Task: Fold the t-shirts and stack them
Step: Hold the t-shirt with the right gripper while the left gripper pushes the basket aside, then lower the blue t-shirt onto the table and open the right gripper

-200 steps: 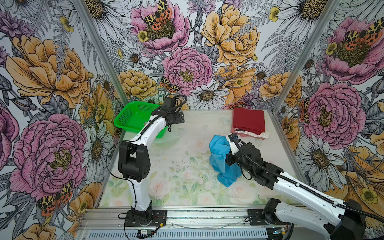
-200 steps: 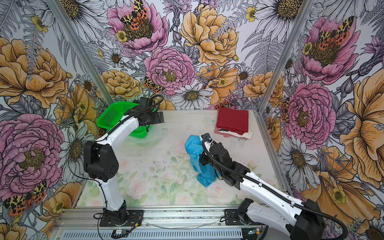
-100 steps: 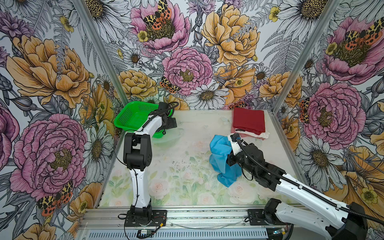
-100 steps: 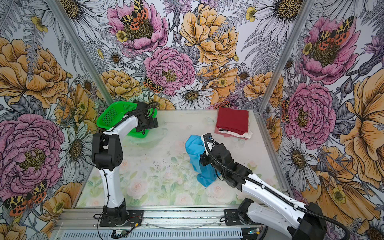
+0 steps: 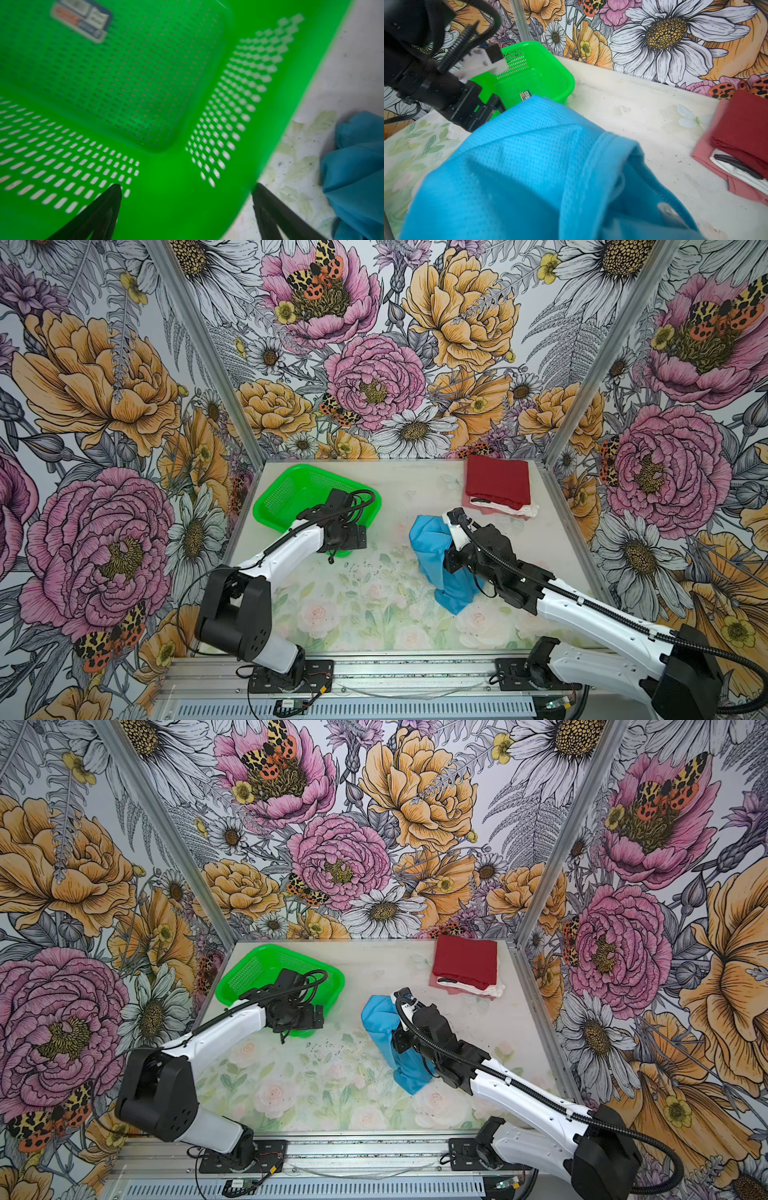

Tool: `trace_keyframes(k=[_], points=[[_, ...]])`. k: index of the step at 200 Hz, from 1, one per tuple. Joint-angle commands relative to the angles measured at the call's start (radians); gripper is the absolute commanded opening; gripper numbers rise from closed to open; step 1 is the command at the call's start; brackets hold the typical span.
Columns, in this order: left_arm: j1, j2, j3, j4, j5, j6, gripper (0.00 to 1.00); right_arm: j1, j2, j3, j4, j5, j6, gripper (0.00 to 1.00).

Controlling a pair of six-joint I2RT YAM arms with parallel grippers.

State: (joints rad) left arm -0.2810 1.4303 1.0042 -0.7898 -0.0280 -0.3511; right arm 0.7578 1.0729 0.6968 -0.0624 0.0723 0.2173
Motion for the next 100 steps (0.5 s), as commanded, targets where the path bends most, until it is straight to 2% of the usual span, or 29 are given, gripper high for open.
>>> trace_keyframes(k=[1,16,27,38,53,80,100], points=[[0.148,-0.147,-0.063,-0.092,-0.1,-0.06,0.99,-0.005,0.029,0.04,0.068,-0.053,0.004,0.0],[0.209,-0.209,-0.014,-0.128,-0.141,-0.072,0.99,-0.002,0.049,0.056,0.071,-0.072,0.003,0.0],[0.264,-0.222,0.033,-0.128,-0.1,-0.072,0.99,0.0,0.053,0.064,0.068,-0.078,0.004,0.0],[0.277,-0.218,0.088,-0.122,-0.063,-0.066,0.99,0.0,0.048,0.061,0.073,-0.08,0.008,0.0],[0.239,-0.18,0.17,-0.113,0.002,-0.037,0.99,0.002,0.031,0.048,0.073,-0.076,0.011,0.0],[0.105,-0.055,0.286,-0.102,0.069,0.002,0.99,0.001,0.003,0.031,0.062,-0.054,0.011,0.0],[0.007,0.105,0.397,-0.101,0.048,0.02,0.99,0.002,-0.001,0.029,0.062,-0.05,0.01,0.0]])
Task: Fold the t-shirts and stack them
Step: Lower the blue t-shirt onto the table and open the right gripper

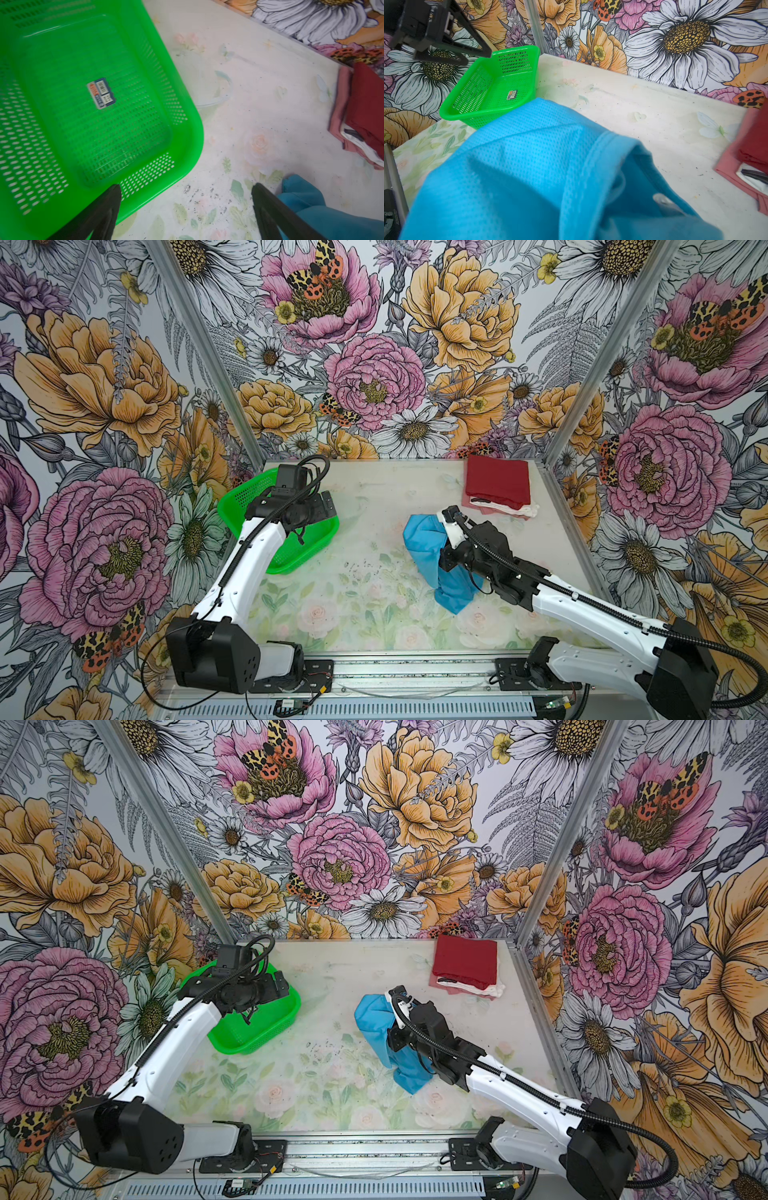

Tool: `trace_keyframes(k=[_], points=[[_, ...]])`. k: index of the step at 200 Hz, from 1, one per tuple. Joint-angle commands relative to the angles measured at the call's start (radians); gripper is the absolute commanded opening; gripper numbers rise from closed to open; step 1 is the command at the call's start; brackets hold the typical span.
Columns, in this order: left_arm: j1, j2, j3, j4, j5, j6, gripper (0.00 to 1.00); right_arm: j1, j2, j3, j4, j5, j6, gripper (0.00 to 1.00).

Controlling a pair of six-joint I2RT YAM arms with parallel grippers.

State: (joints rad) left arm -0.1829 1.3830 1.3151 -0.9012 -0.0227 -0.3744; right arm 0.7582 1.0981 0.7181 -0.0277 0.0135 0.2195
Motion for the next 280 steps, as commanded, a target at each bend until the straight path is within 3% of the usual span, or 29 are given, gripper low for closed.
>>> trace_keyframes(k=[1,21,52,86,112,167,200,253,280], points=[[-0.095,0.164,0.093,0.01,0.039,0.044,0.99,0.001,-0.026,0.008,0.028,0.009,0.008,0.0],[-0.161,0.348,0.226,0.022,-0.012,0.05,0.99,0.001,-0.026,0.007,0.026,0.012,0.007,0.0],[-0.183,0.62,0.412,0.022,-0.053,-0.004,0.99,-0.001,-0.044,-0.013,0.014,0.017,0.006,0.0],[-0.162,0.711,0.414,-0.001,-0.178,-0.103,0.99,-0.005,-0.087,-0.04,-0.011,0.029,-0.004,0.0],[-0.136,0.646,0.306,0.0,-0.284,-0.15,0.99,-0.014,-0.112,-0.065,-0.012,0.031,-0.008,0.0],[-0.118,0.32,-0.018,0.012,-0.414,-0.219,0.99,-0.028,-0.042,-0.055,0.024,-0.024,-0.016,0.0],[0.009,0.216,-0.153,0.04,-0.364,-0.209,0.99,-0.03,0.048,-0.01,0.035,-0.09,-0.017,0.0],[0.132,0.051,-0.216,0.056,-0.338,-0.137,0.99,-0.01,0.197,0.11,0.063,-0.195,-0.007,0.0],[0.099,-0.022,-0.213,0.165,-0.107,-0.043,0.99,0.007,0.279,0.21,0.043,-0.204,-0.023,0.0]])
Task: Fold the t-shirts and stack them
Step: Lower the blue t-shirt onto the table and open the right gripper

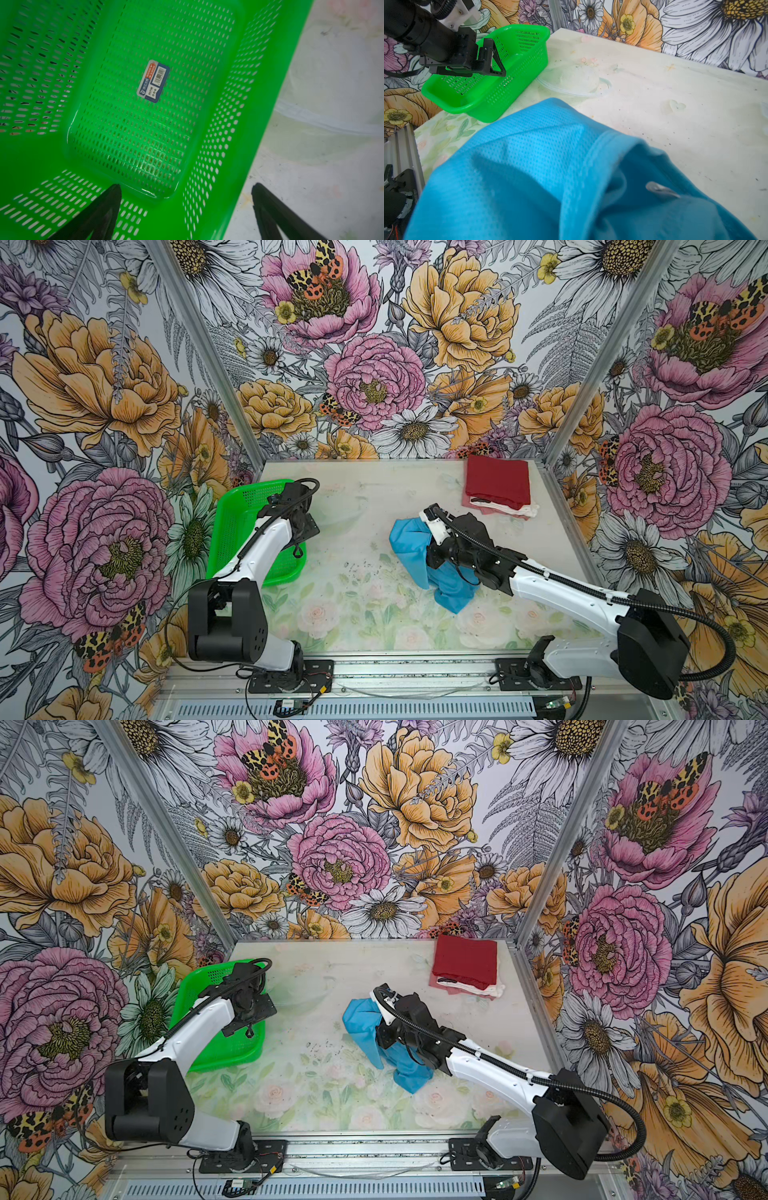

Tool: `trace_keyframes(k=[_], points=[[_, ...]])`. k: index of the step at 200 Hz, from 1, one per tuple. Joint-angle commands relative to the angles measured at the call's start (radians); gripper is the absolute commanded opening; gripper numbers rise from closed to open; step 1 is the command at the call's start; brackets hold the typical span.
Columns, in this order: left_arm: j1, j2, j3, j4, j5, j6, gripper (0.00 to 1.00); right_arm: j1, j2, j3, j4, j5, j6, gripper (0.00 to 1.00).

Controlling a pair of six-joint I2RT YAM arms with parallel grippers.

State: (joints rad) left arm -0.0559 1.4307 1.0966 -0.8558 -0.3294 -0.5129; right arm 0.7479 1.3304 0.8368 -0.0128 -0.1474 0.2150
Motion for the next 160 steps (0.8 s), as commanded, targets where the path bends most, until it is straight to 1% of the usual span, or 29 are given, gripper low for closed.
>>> trace_keyframes(k=[1,9,20,42,57,69,90,114,128,160], points=[[-0.03,-0.071,0.007,0.123,0.208,0.1,0.99,0.017,0.048,0.094,0.026,-0.043,-0.019,0.0],[-0.051,-0.065,0.023,0.123,0.253,0.108,0.99,0.019,0.06,0.111,0.024,-0.033,-0.019,0.0],[-0.085,-0.048,0.042,0.114,0.276,0.109,0.99,0.02,0.067,0.121,0.026,-0.02,-0.016,0.0],[-0.145,0.003,0.059,0.119,0.28,0.102,0.99,0.02,0.058,0.117,0.04,0.007,0.001,0.0],[-0.159,0.06,0.063,0.116,0.282,0.089,0.99,0.018,0.05,0.113,0.035,0.025,0.01,0.0],[-0.159,0.094,0.056,0.118,0.263,0.064,0.99,0.018,0.044,0.122,0.012,0.026,0.011,0.0],[-0.14,0.122,0.027,0.115,0.204,0.023,0.99,0.018,0.036,0.147,-0.02,0.024,0.0,0.0],[-0.094,0.098,-0.027,0.115,0.149,-0.017,0.99,0.017,0.036,0.195,-0.026,0.003,-0.025,0.0],[-0.06,0.071,-0.061,0.117,0.128,-0.026,0.99,0.011,0.063,0.26,-0.036,-0.019,-0.041,0.0],[-0.002,0.0,-0.092,0.118,0.141,-0.021,0.99,-0.001,0.192,0.462,-0.038,-0.141,-0.051,0.0]])
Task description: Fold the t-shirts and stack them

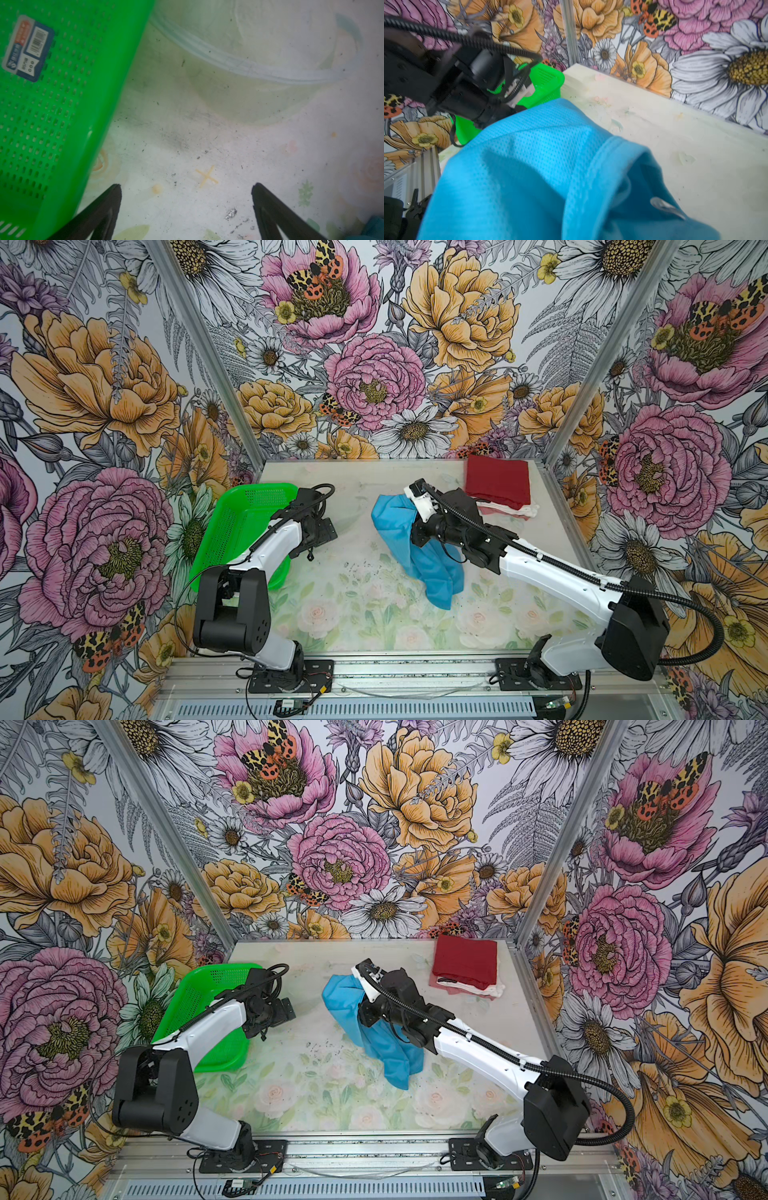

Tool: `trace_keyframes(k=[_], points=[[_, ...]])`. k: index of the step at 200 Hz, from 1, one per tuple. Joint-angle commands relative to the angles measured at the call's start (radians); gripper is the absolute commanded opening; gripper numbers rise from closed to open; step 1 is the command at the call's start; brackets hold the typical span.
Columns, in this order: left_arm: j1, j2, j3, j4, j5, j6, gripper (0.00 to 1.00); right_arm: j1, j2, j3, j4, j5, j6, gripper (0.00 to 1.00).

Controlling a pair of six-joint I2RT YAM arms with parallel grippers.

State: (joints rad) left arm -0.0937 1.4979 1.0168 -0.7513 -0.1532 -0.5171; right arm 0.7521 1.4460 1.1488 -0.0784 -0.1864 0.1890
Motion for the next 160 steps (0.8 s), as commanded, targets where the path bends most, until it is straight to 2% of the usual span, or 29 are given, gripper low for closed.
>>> trace_keyframes(k=[1,33,49,53,58,72,90,99,111,129,145,160], points=[[0.037,-0.069,-0.012,0.013,-0.034,-0.017,0.99,-0.005,0.081,0.157,0.028,-0.106,-0.026,0.0],[0.044,-0.179,-0.004,0.065,0.074,0.007,0.99,-0.003,0.147,0.403,0.049,-0.198,-0.023,0.0],[0.049,-0.204,0.022,0.062,0.107,0.026,0.99,-0.005,0.099,0.416,0.117,-0.216,0.021,0.0],[0.054,-0.208,0.028,0.062,0.117,0.029,0.99,-0.005,0.074,0.397,0.139,-0.209,0.038,0.04],[0.06,-0.212,0.037,0.06,0.132,0.033,0.99,-0.006,0.039,0.361,0.163,-0.197,0.054,0.13],[0.079,-0.217,0.057,0.047,0.156,0.04,0.99,-0.007,-0.088,0.209,0.19,-0.087,0.091,0.59],[0.09,-0.223,0.081,0.033,0.172,0.054,0.99,-0.027,-0.307,-0.013,0.09,0.18,0.117,0.9],[0.093,-0.223,0.096,0.022,0.173,0.061,0.99,-0.062,-0.396,-0.089,-0.04,0.295,0.135,0.99],[0.094,-0.228,0.111,0.009,0.174,0.07,0.99,-0.133,-0.473,-0.133,-0.263,0.402,0.186,1.0],[0.094,-0.232,0.117,0.007,0.192,0.08,0.99,-0.235,-0.541,-0.212,-0.444,0.407,0.22,0.99],[0.094,-0.234,0.112,0.006,0.202,0.082,0.99,-0.241,-0.567,-0.272,-0.446,0.303,0.217,0.98],[0.096,-0.232,0.105,0.004,0.218,0.083,0.99,-0.23,-0.499,-0.274,-0.447,0.147,0.209,0.95]])
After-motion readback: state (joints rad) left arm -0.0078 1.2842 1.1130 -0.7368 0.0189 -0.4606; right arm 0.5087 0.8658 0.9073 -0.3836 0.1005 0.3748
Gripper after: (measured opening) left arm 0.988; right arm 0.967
